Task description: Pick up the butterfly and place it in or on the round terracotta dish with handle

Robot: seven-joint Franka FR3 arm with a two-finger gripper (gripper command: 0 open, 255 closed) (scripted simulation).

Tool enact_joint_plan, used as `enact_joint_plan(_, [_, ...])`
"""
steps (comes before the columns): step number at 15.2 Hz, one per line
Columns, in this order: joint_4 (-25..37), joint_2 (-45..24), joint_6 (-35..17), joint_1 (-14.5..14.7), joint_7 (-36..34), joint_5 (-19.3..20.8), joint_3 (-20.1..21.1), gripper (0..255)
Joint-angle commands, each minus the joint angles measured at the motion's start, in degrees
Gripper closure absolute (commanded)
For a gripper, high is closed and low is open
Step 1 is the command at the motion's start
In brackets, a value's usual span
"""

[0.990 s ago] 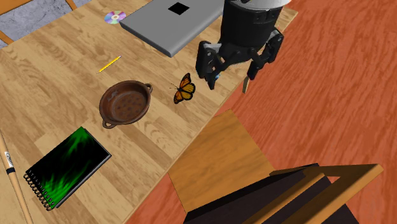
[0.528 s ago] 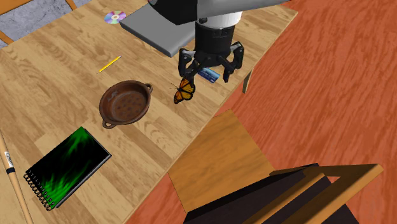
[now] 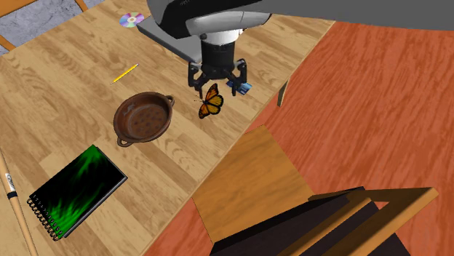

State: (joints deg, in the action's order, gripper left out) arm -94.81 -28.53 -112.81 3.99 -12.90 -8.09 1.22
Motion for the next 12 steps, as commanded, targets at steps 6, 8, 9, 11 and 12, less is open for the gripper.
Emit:
enact_joint_plan(6, [10.29,-10.90,1.23,0.04,-1.88,-1.46,0.36,0])
enact_joint_plan(8, [9.38,-11.30,-0.09,0.16,-1.81,-1.54,0.42,0])
enact_joint_plan(9, [8.94,-11.51,-0.75,0.22,-1.78,-1.58,0.45,0])
enact_joint_plan(11, [7.88,-12.10,-2.42,0.38,-1.69,-1.69,0.53,0])
enact_joint_plan(12, [7.86,-12.09,-2.42,0.38,-1.69,-1.69,0.52,0])
